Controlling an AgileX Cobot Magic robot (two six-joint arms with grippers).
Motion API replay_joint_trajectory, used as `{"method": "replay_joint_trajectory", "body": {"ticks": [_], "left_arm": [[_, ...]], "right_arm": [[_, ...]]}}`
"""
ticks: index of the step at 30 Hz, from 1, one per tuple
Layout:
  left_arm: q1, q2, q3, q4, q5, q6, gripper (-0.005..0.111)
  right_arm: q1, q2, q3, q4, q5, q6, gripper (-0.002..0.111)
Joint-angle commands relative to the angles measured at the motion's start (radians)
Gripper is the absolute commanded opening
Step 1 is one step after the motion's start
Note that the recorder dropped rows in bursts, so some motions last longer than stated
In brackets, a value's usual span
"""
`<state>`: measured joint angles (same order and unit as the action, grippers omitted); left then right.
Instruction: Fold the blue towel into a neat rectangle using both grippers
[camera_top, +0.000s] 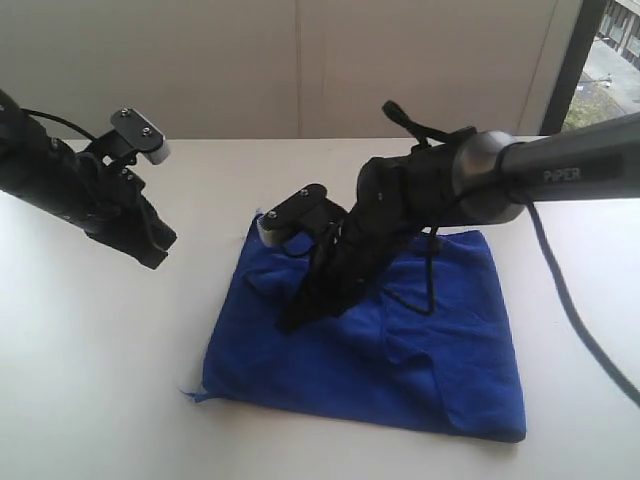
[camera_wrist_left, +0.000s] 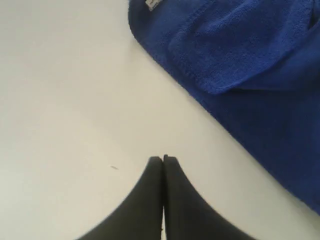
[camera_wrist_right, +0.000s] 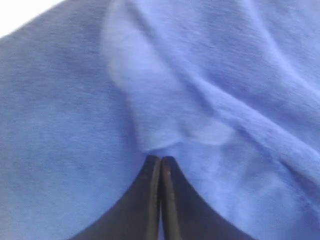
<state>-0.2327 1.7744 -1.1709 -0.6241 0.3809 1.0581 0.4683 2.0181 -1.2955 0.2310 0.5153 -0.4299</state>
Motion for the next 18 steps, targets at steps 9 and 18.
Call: {"method": "replay_joint_trajectory", "body": {"ticks": [9,18], "left_arm": [[0.011,-0.012,-0.005,-0.008,0.031,-0.004,0.000],[0.011,-0.012,-0.005,-0.009,0.031,-0.004,0.000]], "right_arm": [[0.121,0.067,-0.006,0.006,0.055,-0.016,0.000],[0.130,0.065,-0.006,-0.015,0.249,-0.040,0.000]]}}
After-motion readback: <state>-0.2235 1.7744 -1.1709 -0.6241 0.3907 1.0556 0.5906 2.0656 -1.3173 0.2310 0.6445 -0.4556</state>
